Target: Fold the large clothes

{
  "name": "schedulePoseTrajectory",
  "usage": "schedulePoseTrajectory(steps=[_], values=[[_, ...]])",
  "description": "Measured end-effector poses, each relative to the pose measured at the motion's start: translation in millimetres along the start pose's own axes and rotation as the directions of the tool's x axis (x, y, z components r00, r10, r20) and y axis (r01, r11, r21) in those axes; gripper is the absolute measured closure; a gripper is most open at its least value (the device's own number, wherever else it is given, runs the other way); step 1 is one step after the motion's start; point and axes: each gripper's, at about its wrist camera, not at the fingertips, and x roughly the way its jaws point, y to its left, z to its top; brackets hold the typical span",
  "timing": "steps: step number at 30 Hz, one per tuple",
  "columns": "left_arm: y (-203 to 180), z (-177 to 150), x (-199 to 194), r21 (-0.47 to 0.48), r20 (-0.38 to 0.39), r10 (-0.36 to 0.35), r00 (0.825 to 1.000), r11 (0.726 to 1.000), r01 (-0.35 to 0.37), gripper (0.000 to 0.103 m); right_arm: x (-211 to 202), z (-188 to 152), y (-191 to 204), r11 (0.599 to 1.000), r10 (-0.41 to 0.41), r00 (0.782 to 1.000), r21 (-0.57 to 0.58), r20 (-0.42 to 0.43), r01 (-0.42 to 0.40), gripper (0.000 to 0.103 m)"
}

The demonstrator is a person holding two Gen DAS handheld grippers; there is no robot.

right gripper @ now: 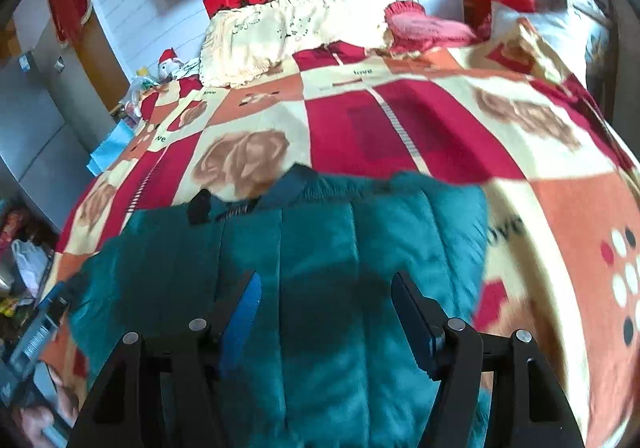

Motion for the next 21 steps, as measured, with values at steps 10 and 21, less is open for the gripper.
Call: schedulePoseTrajectory(steps=[10, 21], values=[[14, -13, 36, -0.067, -0.060, -0.090, 0.994, 0.994, 0.086, 0.010, 39, -6, -30, 0.993, -0.112, 0.991, 0.038, -0.070, 0.115, 0.037], [12, -20, 33, -0.075, -0.023, -0.087, 0.996, 0.994, 0.085, 0.010, 1, -45, 53, 0.986, -0.032, 0.999, -0.163, -0.022, 0.028, 0.038]])
